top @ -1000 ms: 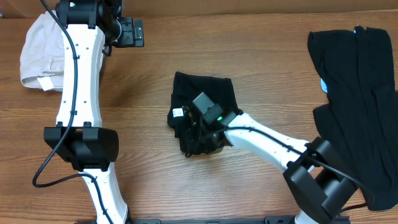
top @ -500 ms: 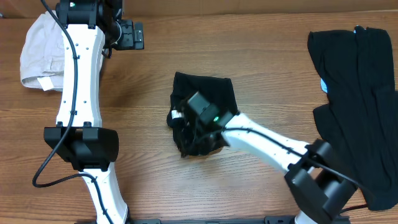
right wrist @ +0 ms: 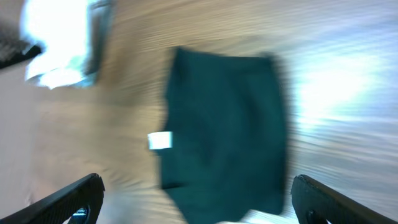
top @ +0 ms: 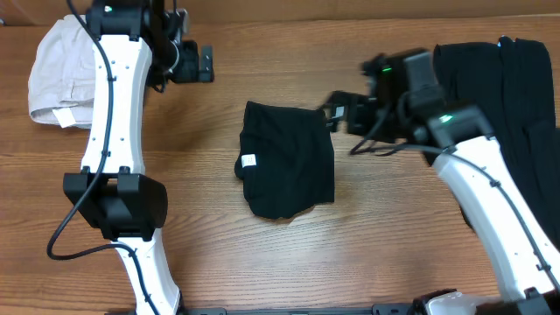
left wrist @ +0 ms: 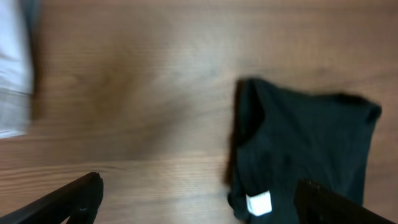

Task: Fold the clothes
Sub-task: 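Grasp the folded black shirt with the left gripper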

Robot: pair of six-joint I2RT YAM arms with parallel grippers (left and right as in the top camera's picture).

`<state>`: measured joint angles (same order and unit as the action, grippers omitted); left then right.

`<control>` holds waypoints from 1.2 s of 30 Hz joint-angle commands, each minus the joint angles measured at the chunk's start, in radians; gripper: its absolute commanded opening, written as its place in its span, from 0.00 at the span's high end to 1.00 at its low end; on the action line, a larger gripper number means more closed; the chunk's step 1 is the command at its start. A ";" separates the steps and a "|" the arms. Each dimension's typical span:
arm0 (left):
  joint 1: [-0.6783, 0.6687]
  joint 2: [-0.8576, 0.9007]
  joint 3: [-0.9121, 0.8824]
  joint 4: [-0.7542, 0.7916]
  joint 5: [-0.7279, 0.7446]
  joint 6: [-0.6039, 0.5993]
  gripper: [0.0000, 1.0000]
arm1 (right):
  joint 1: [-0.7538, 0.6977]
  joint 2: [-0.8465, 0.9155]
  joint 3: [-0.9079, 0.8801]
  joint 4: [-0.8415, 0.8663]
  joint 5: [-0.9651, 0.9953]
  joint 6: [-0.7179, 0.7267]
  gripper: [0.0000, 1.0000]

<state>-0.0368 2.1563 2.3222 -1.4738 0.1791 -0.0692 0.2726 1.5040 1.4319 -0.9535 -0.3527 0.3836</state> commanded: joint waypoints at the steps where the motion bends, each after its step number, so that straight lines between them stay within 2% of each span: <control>1: -0.017 -0.001 -0.112 0.005 0.122 0.076 0.00 | -0.094 0.026 -0.019 -0.031 0.024 -0.085 0.00; 6: -0.033 -0.001 -0.333 0.118 0.240 0.120 0.00 | -0.167 0.052 -0.047 -0.030 0.059 -0.104 0.00; 14: -0.072 -0.001 -0.577 0.243 0.403 0.171 0.00 | -0.171 0.060 -0.121 0.018 0.107 -0.103 0.00; 19: -0.127 -0.001 -0.689 0.339 0.390 0.166 0.00 | -0.171 0.060 -0.137 0.028 0.109 -0.103 0.00; 22: -0.148 -0.001 -0.734 0.398 0.359 0.117 0.00 | -0.171 0.060 -0.137 0.028 0.109 -0.104 0.00; 29: -0.182 -0.001 -0.780 0.442 0.303 0.042 0.00 | -0.171 0.060 -0.137 0.028 0.110 -0.104 0.00; 33: -0.219 -0.001 -0.815 0.493 0.288 -0.032 0.18 | -0.171 0.060 -0.137 0.024 0.110 -0.104 0.00; 36: -0.259 -0.001 -0.856 0.557 0.245 -0.126 0.24 | -0.171 0.060 -0.137 0.024 0.110 -0.104 0.00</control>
<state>-0.2485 2.1460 1.5219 -0.9470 0.4805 -0.0948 0.1005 1.5635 1.3029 -0.9344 -0.2543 0.2871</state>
